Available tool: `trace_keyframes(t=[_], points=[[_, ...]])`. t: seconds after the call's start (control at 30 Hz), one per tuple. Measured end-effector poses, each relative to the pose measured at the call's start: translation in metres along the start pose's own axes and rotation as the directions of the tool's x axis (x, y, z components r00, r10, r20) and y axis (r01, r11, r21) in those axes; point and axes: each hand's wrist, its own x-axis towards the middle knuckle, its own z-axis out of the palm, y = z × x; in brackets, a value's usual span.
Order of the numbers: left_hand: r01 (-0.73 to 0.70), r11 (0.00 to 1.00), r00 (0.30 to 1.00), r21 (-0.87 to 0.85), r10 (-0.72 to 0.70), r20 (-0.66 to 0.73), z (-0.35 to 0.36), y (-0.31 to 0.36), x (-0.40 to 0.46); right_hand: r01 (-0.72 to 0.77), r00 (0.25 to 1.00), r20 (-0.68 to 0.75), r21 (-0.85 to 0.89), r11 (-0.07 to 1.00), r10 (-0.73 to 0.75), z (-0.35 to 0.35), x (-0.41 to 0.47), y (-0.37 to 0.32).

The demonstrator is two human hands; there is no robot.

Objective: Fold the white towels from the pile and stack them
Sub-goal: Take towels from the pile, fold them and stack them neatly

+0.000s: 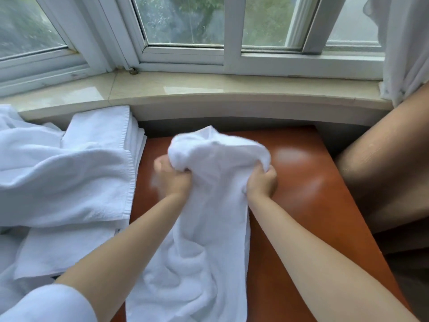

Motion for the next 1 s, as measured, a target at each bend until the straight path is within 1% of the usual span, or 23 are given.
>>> trace_keyframes(t=[0.03, 0.07, 0.1, 0.13, 0.17, 0.23, 0.27, 0.3, 0.37, 0.43, 0.47, 0.53, 0.57, 0.6, 0.63, 0.67, 0.7, 0.73, 0.77, 0.8, 0.87, 0.93, 1.0], points=[[-0.145, 0.988, 0.987, 0.057, 0.149, -0.062, -0.006, 0.006, 0.008, 0.003, 0.998, -0.060, 0.018, 1.000, -0.002, -0.002, 0.006, -0.004], [-0.272, 0.956, 0.953, 0.113, 0.284, -0.107, -0.011, 0.009, 0.015, 0.014, 0.996, -0.092, 0.014, 1.000, -0.013, -0.004, 0.013, -0.007], [-0.379, 0.907, 0.907, 0.182, 0.403, -0.121, -0.015, 0.010, 0.022, 0.025, 0.995, -0.091, -0.029, 0.999, -0.027, -0.007, 0.018, -0.008], [-0.437, 0.853, 0.878, 0.286, 0.474, -0.071, -0.019, 0.009, 0.027, 0.023, 0.998, -0.063, -0.101, 0.995, -0.029, -0.009, 0.023, -0.007], [-0.441, 0.805, 0.884, 0.397, 0.466, 0.036, -0.021, 0.006, 0.030, 0.001, 1.000, -0.020, -0.202, 0.979, -0.006, -0.011, 0.028, -0.003], [-0.384, 0.703, 0.923, 0.599, 0.301, 0.239, -0.022, -0.011, 0.025, -0.072, 0.993, 0.052, -0.409, 0.910, 0.102, -0.016, 0.031, 0.010], [-0.369, 0.666, 0.929, 0.648, 0.243, 0.280, -0.023, -0.022, 0.018, -0.104, 0.986, 0.064, -0.480, 0.871, 0.153, -0.020, 0.031, 0.018], [-0.373, 0.645, 0.927, 0.667, 0.230, 0.296, -0.023, -0.032, 0.010, -0.125, 0.983, 0.052, -0.522, 0.844, 0.178, -0.023, 0.028, 0.025], [-0.394, 0.658, 0.919, 0.642, 0.278, 0.278, -0.021, -0.046, -0.010, -0.139, 0.988, -0.017, -0.540, 0.830, 0.154, -0.028, 0.018, 0.037], [-0.412, 0.653, 0.911, 0.636, 0.277, 0.305, -0.020, -0.060, -0.025, -0.031, 0.999, -0.050, -0.576, 0.817, 0.003, -0.030, 0.003, 0.045], [-0.418, 0.639, 0.907, 0.645, 0.255, 0.335, -0.021, -0.067, -0.031, 0.044, 0.997, -0.026, -0.611, 0.790, -0.075, -0.031, -0.007, 0.051], [-0.423, 0.625, 0.902, 0.656, 0.226, 0.367, -0.027, -0.075, -0.041, 0.189, 0.979, 0.073, -0.683, 0.706, -0.192, -0.033, -0.033, 0.060], [-0.438, 0.621, 0.897, 0.650, 0.250, 0.365, -0.032, -0.076, -0.045, 0.272, 0.959, 0.143, -0.708, 0.652, -0.245, -0.035, -0.046, 0.065], [-0.482, 0.598, 0.876, 0.640, 0.317, 0.364, -0.037, -0.078, -0.049, 0.372, 0.926, 0.243, -0.718, 0.588, -0.288, -0.037, -0.058, 0.070], [-0.556, 0.536, 0.828, 0.635, 0.421, 0.370, -0.043, -0.081, -0.053, 0.485, 0.874, 0.373, -0.702, 0.521, -0.312, -0.038, -0.071, 0.075], [-0.635, 0.450, 0.758, 0.628, 0.521, 0.393, -0.049, -0.084, -0.056, 0.592, 0.805, 0.508, -0.655, 0.469, -0.307, -0.040, -0.082, 0.080], [-0.695, 0.379, 0.696, 0.612, 0.568, 0.438, -0.056, -0.087, -0.059, 0.668, 0.736, 0.622, -0.601, 0.440, -0.268, -0.042, -0.094, 0.085], [-0.724, 0.351, 0.671, 0.594, 0.559, 0.487, -0.062, -0.090, -0.063, 0.709, 0.681, 0.703, -0.565, 0.421, -0.203, -0.044, -0.107, 0.090], [-0.720, 0.353, 0.684, 0.598, 0.507, 0.525, -0.066, -0.093, -0.068, 0.735, 0.643, 0.753, -0.556, 0.388, -0.140, -0.046, -0.120, 0.095], [-0.690, 0.362, 0.721, 0.627, 0.418, 0.552, -0.071, -0.097, -0.074, 0.756, 0.624, 0.775, -0.565, 0.332, -0.103, -0.049, -0.132, 0.103], [-0.592, 0.409, 0.802, 0.695, 0.215, 0.557, -0.078, -0.108, -0.085, 0.773, 0.621, 0.778, -0.589, 0.234, -0.093, -0.055, -0.151, 0.119], [-0.582, 0.415, 0.807, 0.699, 0.193, 0.558, -0.083, -0.121, -0.096, 0.771, 0.625, 0.778, -0.604, 0.201, -0.064, -0.062, -0.157, 0.127], [-0.596, 0.373, 0.797, 0.711, 0.166, 0.581, -0.089, -0.125, -0.106, 0.748, 0.648, 0.761, -0.629, 0.213, -0.029, -0.067, -0.151, 0.126]])
